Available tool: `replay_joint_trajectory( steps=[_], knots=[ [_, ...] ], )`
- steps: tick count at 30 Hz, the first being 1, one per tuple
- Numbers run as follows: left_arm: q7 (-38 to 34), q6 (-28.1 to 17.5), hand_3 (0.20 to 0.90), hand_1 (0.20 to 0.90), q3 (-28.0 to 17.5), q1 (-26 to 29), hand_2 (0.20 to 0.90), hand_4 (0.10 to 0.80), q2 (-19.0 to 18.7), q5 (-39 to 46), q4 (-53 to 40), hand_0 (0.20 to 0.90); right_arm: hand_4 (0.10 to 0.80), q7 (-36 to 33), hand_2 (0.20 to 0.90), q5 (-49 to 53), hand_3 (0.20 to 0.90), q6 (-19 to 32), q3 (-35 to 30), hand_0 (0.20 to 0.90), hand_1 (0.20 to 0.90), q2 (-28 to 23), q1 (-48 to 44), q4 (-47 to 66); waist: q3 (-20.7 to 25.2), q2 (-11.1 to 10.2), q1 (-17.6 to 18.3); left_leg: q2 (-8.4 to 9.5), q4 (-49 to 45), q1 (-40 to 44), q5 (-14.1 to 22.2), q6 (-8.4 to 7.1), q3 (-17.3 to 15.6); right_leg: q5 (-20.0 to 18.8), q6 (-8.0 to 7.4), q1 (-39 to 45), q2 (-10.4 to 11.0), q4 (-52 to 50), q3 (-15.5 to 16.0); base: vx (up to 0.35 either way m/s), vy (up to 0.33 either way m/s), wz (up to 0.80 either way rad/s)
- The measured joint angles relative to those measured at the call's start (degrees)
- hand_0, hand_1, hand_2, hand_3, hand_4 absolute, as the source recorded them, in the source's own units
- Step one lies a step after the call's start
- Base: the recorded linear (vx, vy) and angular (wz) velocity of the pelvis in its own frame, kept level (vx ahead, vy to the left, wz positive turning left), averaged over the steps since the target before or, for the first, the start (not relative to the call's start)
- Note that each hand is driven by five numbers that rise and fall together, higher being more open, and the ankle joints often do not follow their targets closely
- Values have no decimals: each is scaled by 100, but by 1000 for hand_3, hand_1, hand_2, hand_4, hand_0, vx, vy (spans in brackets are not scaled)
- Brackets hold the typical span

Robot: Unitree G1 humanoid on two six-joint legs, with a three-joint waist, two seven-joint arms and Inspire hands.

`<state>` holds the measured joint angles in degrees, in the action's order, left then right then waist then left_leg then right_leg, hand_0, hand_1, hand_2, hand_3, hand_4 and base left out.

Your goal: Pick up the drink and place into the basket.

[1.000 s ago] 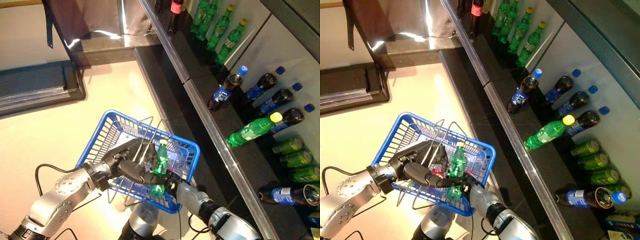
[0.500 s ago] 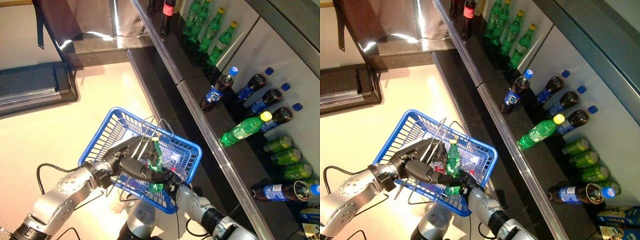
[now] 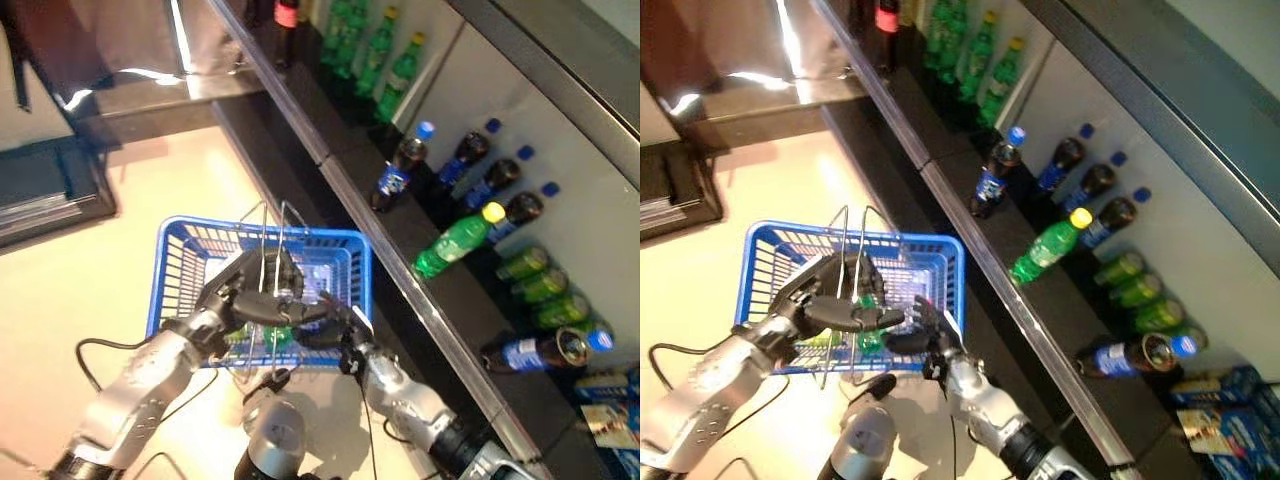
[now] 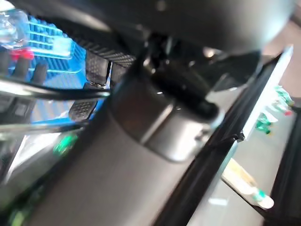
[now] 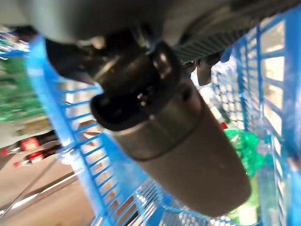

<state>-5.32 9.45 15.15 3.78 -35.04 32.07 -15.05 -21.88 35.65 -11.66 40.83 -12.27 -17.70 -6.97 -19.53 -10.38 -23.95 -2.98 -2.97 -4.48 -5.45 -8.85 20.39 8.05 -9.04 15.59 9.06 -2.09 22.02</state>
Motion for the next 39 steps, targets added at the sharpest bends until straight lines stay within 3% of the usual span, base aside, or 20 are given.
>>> replay_joint_trajectory(
  steps=[2,4,6,7,8,10,13,19,23,28,36,39],
  knots=[
    [-777,0,200,300,124,54,300,100,62,-369,345,300,800,148,900,-192,900,-177,-20,900,900,-166,-40,705,24,-11,366,-68,11,31,-11,17,-232,-31,7,-101,20,-81,-225,-35,150,-49],
    [-533,-27,200,300,-225,-145,300,100,-337,123,500,300,800,536,900,-193,900,-439,-433,900,900,-692,308,1523,30,-10,534,-74,119,38,-63,66,-358,-102,-19,-184,63,-66,-345,-60,118,-39],
    [104,-125,200,300,-1310,-969,300,100,-455,1018,502,300,800,990,900,-230,900,-455,-1163,900,900,-1085,1039,2372,30,-11,605,-60,230,32,-99,105,-507,-158,-61,-290,104,-11,-391,-50,-2,-37],
    [672,-127,200,300,-2470,-1905,300,100,-191,1689,567,300,800,1289,900,-438,900,-452,-1867,900,900,-1089,1618,2882,38,-41,675,-58,312,36,-103,117,-589,-258,-80,-292,132,168,-368,-25,-49,-32],
    [788,-159,200,300,-2888,-2273,300,100,-9,1936,761,300,800,1342,900,-564,900,-419,-2250,900,900,-1139,1879,3080,36,-39,677,-46,318,11,-122,96,-594,-320,-84,-269,128,291,-349,-31,-53,-20],
    [1059,-187,200,300,-3247,-2501,300,100,440,2029,1009,300,800,1376,900,-739,900,-419,-2682,900,900,-1299,1940,3077,32,-33,597,-66,337,-18,-129,87,-575,-356,-76,-204,76,439,-296,-21,-51,10],
    [1502,-287,200,300,-3084,-2484,300,100,566,2082,1001,300,800,1455,900,-757,900,-412,-2628,900,900,-1334,1751,3049,31,-32,484,-145,429,75,-139,53,-528,-346,-45,-72,20,532,-203,-11,-20,10],
    [1427,-726,200,300,-3141,-2445,300,100,600,2080,1474,300,800,2122,900,-882,900,-263,-2430,900,900,-1267,1919,3114,-3,20,642,-181,505,164,-129,56,-650,-336,-26,-99,42,517,-327,-49,9,-10],
    [1197,-1019,200,300,-3505,-2455,300,100,1038,2142,2012,300,800,2533,900,-919,900,-244,-2550,900,900,-1287,2209,3098,-8,28,719,-214,538,171,-118,74,-775,-375,-28,-177,56,520,-423,-58,-13,-14],
    [968,-1258,200,300,-3504,-2489,300,100,1381,2334,2741,300,800,3180,900,-793,900,-196,-2617,900,900,-1277,2322,2916,0,17,775,-314,612,240,-164,84,-1105,-390,-28,-227,60,520,-535,-70,-22,-10],
    [537,-1516,200,300,-3298,-2497,300,100,1703,2271,3841,300,800,4065,900,-548,900,-41,-2507,900,900,-1058,2439,2185,163,-98,1032,-356,771,324,-250,113,-1507,-453,-67,-360,144,540,-757,-47,-10,-16],
    [448,-1717,200,300,-2978,-2252,300,100,1842,2395,4864,300,800,4177,900,-646,900,2,-2289,900,900,-893,2521,1409,413,-84,1305,-371,777,352,-226,148,-1646,-480,-76,-430,169,541,-877,-5,14,-21]
  ],
)
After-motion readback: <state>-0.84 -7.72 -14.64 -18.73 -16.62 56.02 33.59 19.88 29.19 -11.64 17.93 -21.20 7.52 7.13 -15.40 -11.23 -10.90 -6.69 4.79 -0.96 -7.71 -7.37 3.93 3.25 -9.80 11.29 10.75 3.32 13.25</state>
